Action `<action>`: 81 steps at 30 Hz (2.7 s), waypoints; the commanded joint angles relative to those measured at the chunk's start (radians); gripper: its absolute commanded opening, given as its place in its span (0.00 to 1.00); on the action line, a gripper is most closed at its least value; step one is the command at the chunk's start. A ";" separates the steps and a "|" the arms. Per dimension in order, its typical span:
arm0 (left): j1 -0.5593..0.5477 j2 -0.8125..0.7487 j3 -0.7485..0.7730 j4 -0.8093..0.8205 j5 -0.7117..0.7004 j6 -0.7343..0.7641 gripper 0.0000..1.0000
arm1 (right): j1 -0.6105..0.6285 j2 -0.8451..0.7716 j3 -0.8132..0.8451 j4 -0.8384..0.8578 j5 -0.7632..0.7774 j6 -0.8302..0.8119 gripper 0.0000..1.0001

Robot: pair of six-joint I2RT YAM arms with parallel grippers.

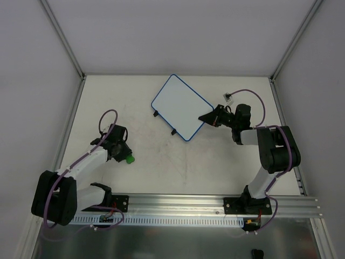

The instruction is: Erase the whiteboard

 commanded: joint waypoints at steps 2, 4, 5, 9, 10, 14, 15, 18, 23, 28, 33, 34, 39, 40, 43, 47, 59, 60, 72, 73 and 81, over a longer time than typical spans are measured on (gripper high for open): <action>-0.001 0.033 0.023 -0.017 0.014 -0.002 0.04 | 0.014 -0.022 0.011 0.119 -0.059 0.007 0.00; -0.001 0.048 0.037 -0.017 0.048 0.018 0.11 | 0.014 -0.022 0.009 0.124 -0.059 0.007 0.00; -0.001 0.053 0.041 -0.019 0.057 0.024 0.12 | 0.014 -0.022 0.008 0.126 -0.059 0.009 0.00; -0.001 0.077 0.055 -0.016 0.094 0.036 0.20 | 0.014 -0.023 0.005 0.132 -0.059 0.012 0.00; -0.001 0.089 0.058 -0.016 0.108 0.045 0.22 | 0.016 -0.023 0.002 0.139 -0.061 0.012 0.00; -0.001 0.109 0.069 -0.002 0.168 0.101 0.23 | 0.014 -0.025 0.000 0.146 -0.061 0.012 0.00; -0.001 0.109 0.071 0.001 0.177 0.104 0.23 | 0.014 -0.023 0.000 0.146 -0.059 0.015 0.00; -0.001 0.097 0.064 0.007 0.189 0.114 0.28 | 0.016 -0.026 0.002 0.150 -0.061 0.016 0.00; -0.001 0.031 0.046 0.007 0.162 0.093 0.48 | 0.017 -0.023 0.003 0.153 -0.064 0.016 0.00; -0.001 -0.013 0.040 0.007 0.169 0.093 0.59 | 0.017 -0.023 0.003 0.152 -0.064 0.016 0.00; -0.001 -0.053 0.028 0.007 0.174 0.096 0.61 | 0.019 -0.026 0.002 0.155 -0.064 0.016 0.00; -0.001 -0.067 0.026 0.007 0.179 0.098 0.61 | 0.020 -0.025 0.003 0.153 -0.064 0.015 0.00; -0.003 -0.173 -0.018 0.059 0.257 0.154 0.61 | 0.023 -0.029 0.000 0.152 -0.061 0.012 0.00; -0.003 -0.255 -0.056 0.075 0.270 0.160 0.64 | 0.022 -0.029 0.002 0.153 -0.061 0.012 0.02; -0.003 -0.445 -0.115 0.113 0.280 0.176 0.99 | 0.022 -0.026 0.003 0.152 -0.063 0.012 0.03; -0.002 -0.633 -0.179 0.112 0.277 0.185 0.99 | 0.022 -0.025 0.003 0.150 -0.061 0.013 0.14; -0.001 -0.642 -0.178 0.107 0.323 0.208 0.99 | 0.019 -0.016 0.005 0.152 -0.059 0.024 0.51; -0.002 -0.656 -0.181 0.107 0.323 0.210 0.99 | 0.017 -0.014 0.002 0.152 -0.056 0.025 0.54; -0.002 -0.733 -0.201 0.095 0.326 0.210 0.99 | -0.017 -0.063 -0.093 0.198 0.014 0.052 0.99; -0.003 -0.734 -0.201 0.096 0.329 0.217 0.99 | -0.027 -0.075 -0.113 0.199 0.028 0.059 0.99; -0.003 -0.792 -0.235 0.116 0.300 0.233 0.99 | -0.058 -0.424 -0.373 0.153 0.170 0.033 0.99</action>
